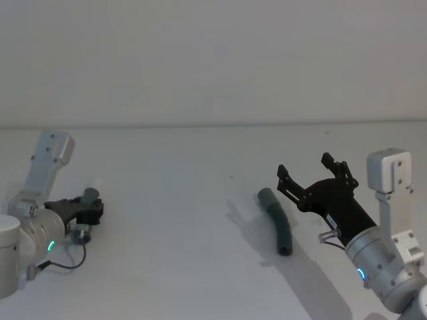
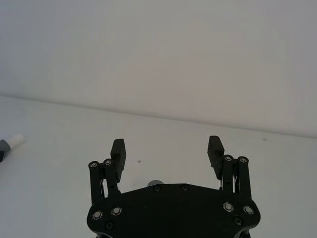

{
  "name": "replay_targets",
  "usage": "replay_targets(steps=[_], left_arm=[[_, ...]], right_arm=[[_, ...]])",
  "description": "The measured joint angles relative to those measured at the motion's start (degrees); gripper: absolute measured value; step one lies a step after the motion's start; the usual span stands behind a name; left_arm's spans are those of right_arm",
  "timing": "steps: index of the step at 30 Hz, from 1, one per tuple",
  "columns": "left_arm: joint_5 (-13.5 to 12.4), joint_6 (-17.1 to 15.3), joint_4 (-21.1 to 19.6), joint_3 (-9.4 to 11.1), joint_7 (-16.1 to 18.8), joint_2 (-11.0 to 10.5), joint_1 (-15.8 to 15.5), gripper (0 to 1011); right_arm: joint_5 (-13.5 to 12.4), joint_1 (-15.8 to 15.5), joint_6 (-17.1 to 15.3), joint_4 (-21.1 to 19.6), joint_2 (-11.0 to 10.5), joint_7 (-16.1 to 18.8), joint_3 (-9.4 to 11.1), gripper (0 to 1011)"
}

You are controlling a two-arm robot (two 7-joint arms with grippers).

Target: Use both hands to pick up one end of the pipe from the table, align the ends, and insert them.

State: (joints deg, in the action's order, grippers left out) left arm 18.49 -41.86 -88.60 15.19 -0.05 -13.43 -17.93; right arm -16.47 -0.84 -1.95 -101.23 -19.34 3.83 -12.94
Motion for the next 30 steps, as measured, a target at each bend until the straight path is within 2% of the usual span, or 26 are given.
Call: replay_targets(steps=[19,30], left_arm=[[-0.1,0.1,0.0,0.0,-0.4,-0.1,-0.1,346],[0.0,2.5,0.2,1.4,-5.6,-2.5,-1.0,346]], right_arm=[[0.0,0.0,0.0,0.0,0.0,0.0,0.0,1003],[0.0,0.0,0.0,0.0,0.0,0.0,0.0,1003]])
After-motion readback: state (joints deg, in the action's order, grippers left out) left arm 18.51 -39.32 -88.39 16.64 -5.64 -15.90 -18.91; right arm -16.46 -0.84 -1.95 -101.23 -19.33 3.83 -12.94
